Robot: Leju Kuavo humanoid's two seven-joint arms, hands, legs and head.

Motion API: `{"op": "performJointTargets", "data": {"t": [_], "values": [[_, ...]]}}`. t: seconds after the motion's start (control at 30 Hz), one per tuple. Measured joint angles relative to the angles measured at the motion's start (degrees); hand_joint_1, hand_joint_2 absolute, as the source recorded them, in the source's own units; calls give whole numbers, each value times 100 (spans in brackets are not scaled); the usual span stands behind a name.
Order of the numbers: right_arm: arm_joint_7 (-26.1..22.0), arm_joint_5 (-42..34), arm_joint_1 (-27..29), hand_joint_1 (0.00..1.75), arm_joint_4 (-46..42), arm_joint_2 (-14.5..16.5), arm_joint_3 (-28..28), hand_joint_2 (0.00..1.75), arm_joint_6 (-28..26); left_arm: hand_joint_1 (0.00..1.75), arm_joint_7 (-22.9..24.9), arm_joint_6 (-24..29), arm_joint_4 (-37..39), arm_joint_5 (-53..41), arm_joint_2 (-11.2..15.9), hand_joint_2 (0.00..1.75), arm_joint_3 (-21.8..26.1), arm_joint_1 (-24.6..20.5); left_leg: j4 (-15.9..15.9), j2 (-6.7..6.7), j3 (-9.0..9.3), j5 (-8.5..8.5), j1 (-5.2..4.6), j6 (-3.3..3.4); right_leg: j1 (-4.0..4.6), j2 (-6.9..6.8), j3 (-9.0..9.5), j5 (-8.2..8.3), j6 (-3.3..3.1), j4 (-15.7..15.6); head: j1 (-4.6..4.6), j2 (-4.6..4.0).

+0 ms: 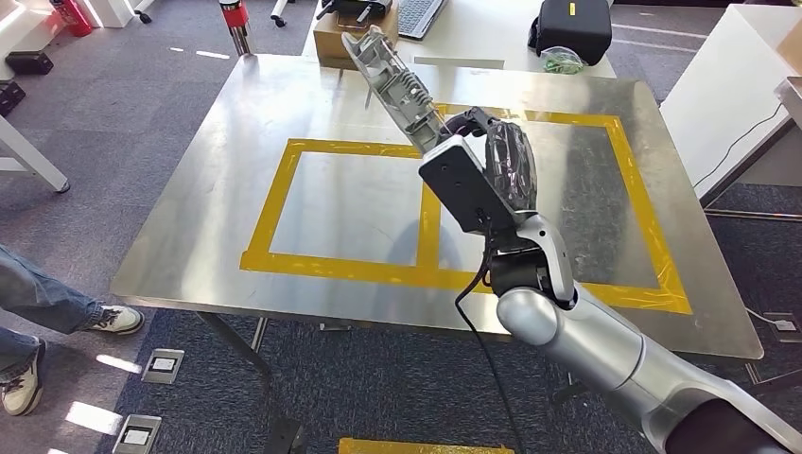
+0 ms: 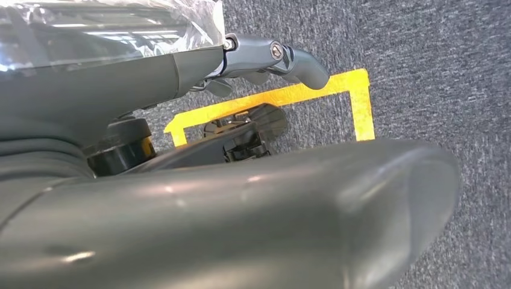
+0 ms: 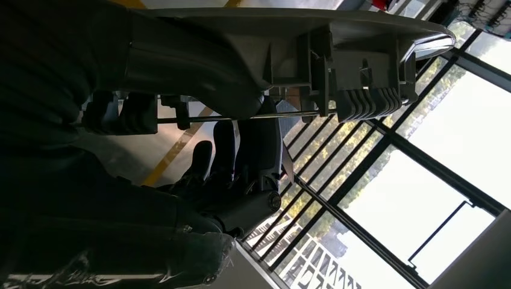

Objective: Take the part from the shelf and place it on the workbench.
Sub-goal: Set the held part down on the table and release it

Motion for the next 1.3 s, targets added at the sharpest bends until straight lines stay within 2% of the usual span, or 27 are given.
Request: {"op": "performJointTargets", "data": {"t": [0.37, 0.83, 1.1, 1.3], "values": [[213, -92, -129, 175, 251, -390, -169, 175, -75, 0, 57, -55, 0, -118, -11, 0, -3, -12, 0, 1, 0, 0, 0, 0, 0, 1, -1, 0, 0, 0, -1, 0], [1040, 834, -232, 175, 612, -990, -368, 175, -66, 0, 113, -58, 0, -206, -64, 0, -7, -2, 1, 0, 0, 0, -7, 0, -7, 2, -2, 4, 7, -2, -1, 0], [1195, 988, -244, 175, 690, -1381, -530, 175, -21, 0, 95, -70, 0, -210, -89, 0, -7, 38, 2, 1, 1, 0, -8, 1, -8, 3, -3, 5, 8, -2, -1, 0], [1067, 696, -176, 175, 685, -1587, -595, 175, 158, 0, 88, -47, 0, -200, -87, 0, -6, 113, 1, 1, 1, 0, -8, 1, -8, 6, -3, 5, 8, -2, -1, 0]]}}
